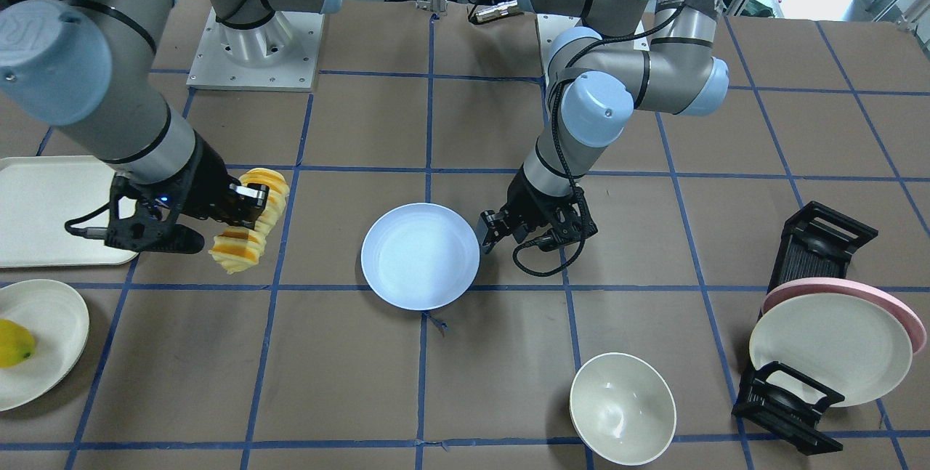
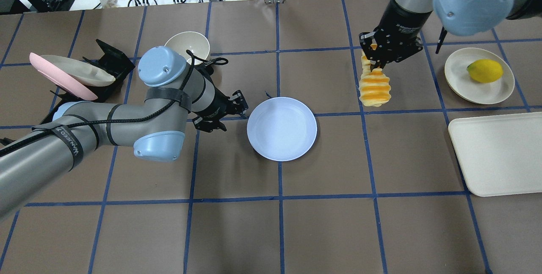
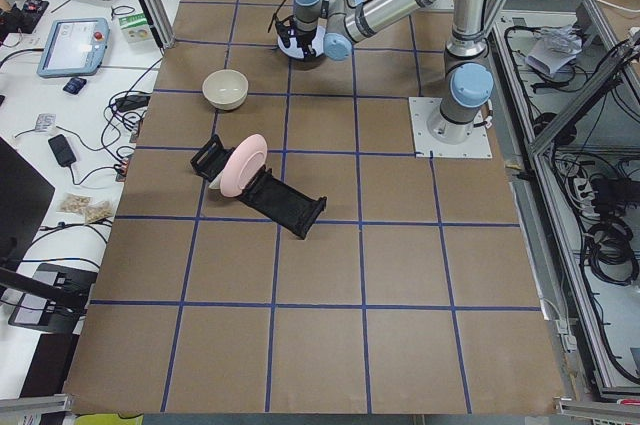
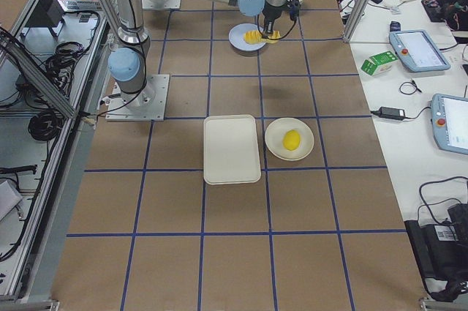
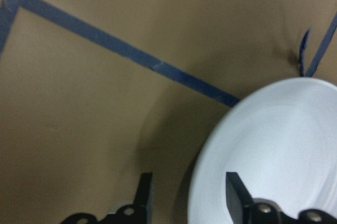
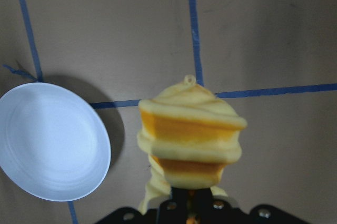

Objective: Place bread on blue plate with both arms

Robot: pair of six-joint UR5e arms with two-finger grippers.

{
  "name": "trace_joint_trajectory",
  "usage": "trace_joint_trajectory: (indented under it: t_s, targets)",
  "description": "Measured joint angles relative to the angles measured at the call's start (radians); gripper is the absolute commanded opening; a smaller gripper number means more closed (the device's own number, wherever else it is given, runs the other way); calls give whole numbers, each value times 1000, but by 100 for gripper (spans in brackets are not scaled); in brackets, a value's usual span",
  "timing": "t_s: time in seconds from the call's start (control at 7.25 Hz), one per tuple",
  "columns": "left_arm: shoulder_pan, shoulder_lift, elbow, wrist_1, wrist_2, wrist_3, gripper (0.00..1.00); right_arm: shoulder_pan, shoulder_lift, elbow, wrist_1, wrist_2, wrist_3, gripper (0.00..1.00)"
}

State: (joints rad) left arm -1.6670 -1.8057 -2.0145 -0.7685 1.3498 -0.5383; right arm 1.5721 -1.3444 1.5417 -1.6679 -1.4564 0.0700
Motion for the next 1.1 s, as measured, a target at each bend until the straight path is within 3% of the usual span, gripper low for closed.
trace_joint_trajectory:
  t_s: [0.41,0.69,0.97,1.1]
  targets:
    - [95,104,121,-307,127,310,100,178,77,5,-26,1,66,0]
    - [115,181,274,-601,219,436,100,271,161,9,-118,3,133,0]
    - [105,238,421,-793,234,476,100,336,248,13,-225,6,218,0]
    - [99,260,455,-830,221,507,100,347,276,15,-257,6,258,8]
